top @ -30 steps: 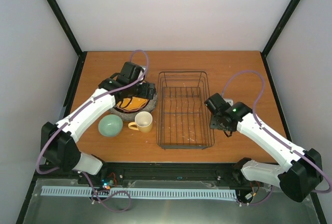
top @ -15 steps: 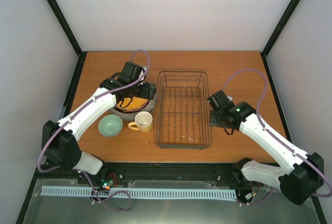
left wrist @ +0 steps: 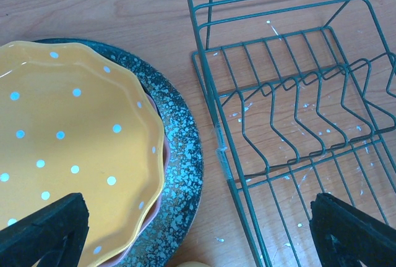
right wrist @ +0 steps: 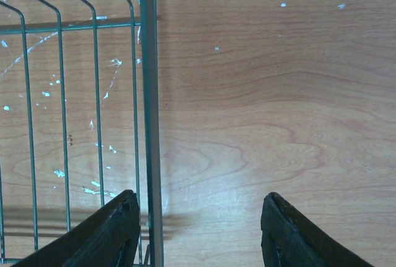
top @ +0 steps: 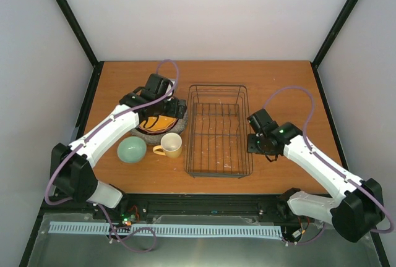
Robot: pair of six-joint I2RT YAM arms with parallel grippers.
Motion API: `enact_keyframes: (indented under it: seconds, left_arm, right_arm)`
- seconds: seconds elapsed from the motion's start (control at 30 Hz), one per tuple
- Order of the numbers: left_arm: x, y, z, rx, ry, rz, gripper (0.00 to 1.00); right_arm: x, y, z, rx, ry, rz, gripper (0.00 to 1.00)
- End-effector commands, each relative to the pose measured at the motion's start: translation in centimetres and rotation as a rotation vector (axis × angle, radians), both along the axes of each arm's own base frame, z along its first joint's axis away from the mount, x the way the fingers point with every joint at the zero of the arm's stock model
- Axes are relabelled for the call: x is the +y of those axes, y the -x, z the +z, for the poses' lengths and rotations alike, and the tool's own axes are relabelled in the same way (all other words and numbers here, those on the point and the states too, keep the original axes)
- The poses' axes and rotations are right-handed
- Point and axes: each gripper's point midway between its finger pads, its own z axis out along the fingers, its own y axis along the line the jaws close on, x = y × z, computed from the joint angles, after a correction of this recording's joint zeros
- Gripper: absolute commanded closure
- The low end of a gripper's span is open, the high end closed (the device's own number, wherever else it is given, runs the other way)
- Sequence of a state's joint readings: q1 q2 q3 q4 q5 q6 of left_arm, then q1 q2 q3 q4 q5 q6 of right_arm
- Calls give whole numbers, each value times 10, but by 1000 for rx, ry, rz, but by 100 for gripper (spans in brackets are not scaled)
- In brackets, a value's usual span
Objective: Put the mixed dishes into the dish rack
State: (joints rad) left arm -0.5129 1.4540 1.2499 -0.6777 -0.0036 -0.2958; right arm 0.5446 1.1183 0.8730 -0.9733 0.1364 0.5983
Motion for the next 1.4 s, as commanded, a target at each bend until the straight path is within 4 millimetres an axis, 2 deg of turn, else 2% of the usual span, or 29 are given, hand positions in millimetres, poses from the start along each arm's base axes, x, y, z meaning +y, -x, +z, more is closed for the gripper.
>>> enact_keyframes:
  seconds: [0.0,0.1,0.33,0.47,0.6,0.73,1.03,1.37]
  left_arm:
    - [2,0,5,-32,-11,-5,2]
    - [3,1,4,-30,-12,-5,2]
    - [2,0,0,-27,-19,-10,2]
    - [3,-2,-1,-30,-31,-15,1]
    - [3,-2,-2,-28,-36,-17,1]
    - [3,-2,-5,-22,-39,-17,1]
    - [5,-2,-8,-23,-54,-17,1]
    - [8,-3,-12,-28,-81,-20,1]
  right_arm:
    - [9,-6,-4,7,-27,32,47]
    - [10,-6,-10,25,-17,45,49]
    - [10,-7,-28,53,-7,47,67]
    - [9,-10,-29,53,2,50,74]
    - [9,-13,-26,45,8,51,88]
    - [7,-17,-23,39,21,47,97]
    - [-5,-32,-10,-4,41,-18,97]
    - [-27,-51,-15,-5,66,-88,97]
